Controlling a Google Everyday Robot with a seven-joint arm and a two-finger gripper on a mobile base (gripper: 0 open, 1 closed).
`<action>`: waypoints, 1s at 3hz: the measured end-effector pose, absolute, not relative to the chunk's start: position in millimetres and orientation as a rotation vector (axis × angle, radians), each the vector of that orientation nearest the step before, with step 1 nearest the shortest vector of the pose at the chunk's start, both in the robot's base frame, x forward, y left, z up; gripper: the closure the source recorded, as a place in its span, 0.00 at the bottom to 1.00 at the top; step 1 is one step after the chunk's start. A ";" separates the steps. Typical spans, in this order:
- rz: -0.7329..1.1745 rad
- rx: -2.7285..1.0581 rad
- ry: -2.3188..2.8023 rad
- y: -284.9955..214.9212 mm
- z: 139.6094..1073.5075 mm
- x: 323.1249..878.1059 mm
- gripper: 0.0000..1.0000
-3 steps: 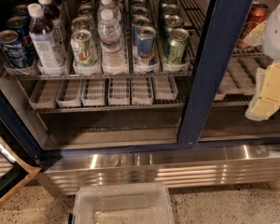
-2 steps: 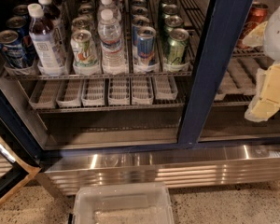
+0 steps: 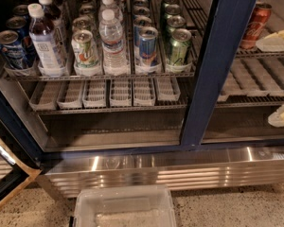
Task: Pick green can from top shelf of fridge
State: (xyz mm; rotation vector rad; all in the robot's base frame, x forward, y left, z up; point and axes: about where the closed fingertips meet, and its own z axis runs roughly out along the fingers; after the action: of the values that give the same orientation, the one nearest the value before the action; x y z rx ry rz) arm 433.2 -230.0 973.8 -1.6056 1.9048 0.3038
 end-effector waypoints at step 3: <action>0.704 -1.466 1.318 -116.1 1102.4 326.5 0.00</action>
Offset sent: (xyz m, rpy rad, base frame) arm -0.1472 0.1060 0.1887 0.8960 -0.2329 0.3436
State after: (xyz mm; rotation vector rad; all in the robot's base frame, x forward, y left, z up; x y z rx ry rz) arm 326.5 -116.1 1102.4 -1.4658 1.3176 0.7039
